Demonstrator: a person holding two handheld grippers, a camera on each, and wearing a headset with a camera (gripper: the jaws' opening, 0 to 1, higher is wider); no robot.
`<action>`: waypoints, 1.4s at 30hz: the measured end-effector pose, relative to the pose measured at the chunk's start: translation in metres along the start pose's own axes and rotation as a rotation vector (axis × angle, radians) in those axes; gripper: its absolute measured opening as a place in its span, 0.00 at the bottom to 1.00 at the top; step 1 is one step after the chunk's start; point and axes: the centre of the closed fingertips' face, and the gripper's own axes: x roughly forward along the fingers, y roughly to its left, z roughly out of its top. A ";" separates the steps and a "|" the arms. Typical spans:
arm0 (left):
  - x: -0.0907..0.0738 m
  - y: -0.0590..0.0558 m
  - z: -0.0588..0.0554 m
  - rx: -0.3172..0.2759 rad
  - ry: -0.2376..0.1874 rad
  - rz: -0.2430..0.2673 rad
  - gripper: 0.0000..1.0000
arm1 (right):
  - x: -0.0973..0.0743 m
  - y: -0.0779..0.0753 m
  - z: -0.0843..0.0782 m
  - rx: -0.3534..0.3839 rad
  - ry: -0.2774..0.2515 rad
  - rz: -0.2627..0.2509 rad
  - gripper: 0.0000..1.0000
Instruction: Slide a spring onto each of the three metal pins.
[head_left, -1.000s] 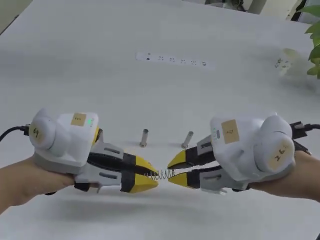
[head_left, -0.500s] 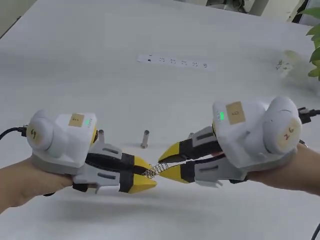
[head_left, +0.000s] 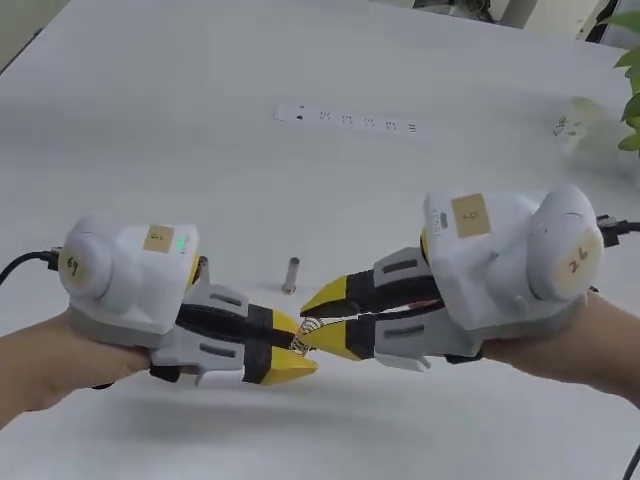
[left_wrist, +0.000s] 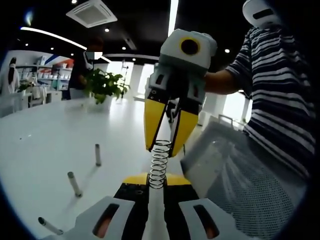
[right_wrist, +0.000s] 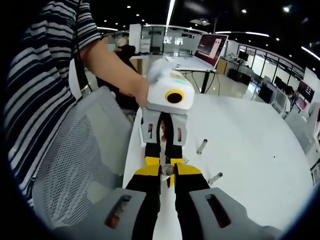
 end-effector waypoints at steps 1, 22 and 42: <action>0.000 0.000 0.000 0.000 0.000 0.001 0.02 | 0.000 0.000 0.000 0.000 -0.003 -0.001 0.07; 0.001 0.004 -0.003 0.021 0.030 0.017 0.02 | 0.009 0.000 0.001 -0.138 0.031 -0.041 0.07; -0.002 0.008 -0.005 -0.011 0.046 0.049 0.05 | 0.010 0.000 0.002 -0.185 0.068 -0.030 0.07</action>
